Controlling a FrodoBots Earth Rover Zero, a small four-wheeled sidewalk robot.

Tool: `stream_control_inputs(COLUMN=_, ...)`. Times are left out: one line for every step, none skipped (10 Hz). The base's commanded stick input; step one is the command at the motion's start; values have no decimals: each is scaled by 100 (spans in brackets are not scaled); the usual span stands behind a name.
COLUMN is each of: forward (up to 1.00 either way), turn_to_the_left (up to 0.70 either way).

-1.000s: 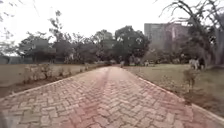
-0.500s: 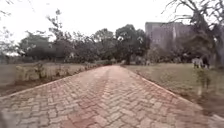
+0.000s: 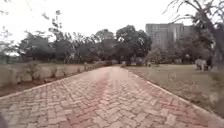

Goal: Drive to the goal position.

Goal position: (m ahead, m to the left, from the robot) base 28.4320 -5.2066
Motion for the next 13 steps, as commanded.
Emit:
stream_control_inputs(forward=70, turn_to_the_left=0)
stream_control_inputs(forward=70, turn_to_the_left=0)
stream_control_inputs(forward=70, turn_to_the_left=0)
stream_control_inputs(forward=70, turn_to_the_left=0)
stream_control_inputs(forward=70, turn_to_the_left=0)
stream_control_inputs(forward=70, turn_to_the_left=0)
stream_control_inputs(forward=70, turn_to_the_left=0)
stream_control_inputs(forward=70, turn_to_the_left=0)
stream_control_inputs(forward=70, turn_to_the_left=0)
stream_control_inputs(forward=70, turn_to_the_left=0)
stream_control_inputs(forward=70, turn_to_the_left=0)
stream_control_inputs(forward=70, turn_to_the_left=0)
stream_control_inputs(forward=70, turn_to_the_left=0)
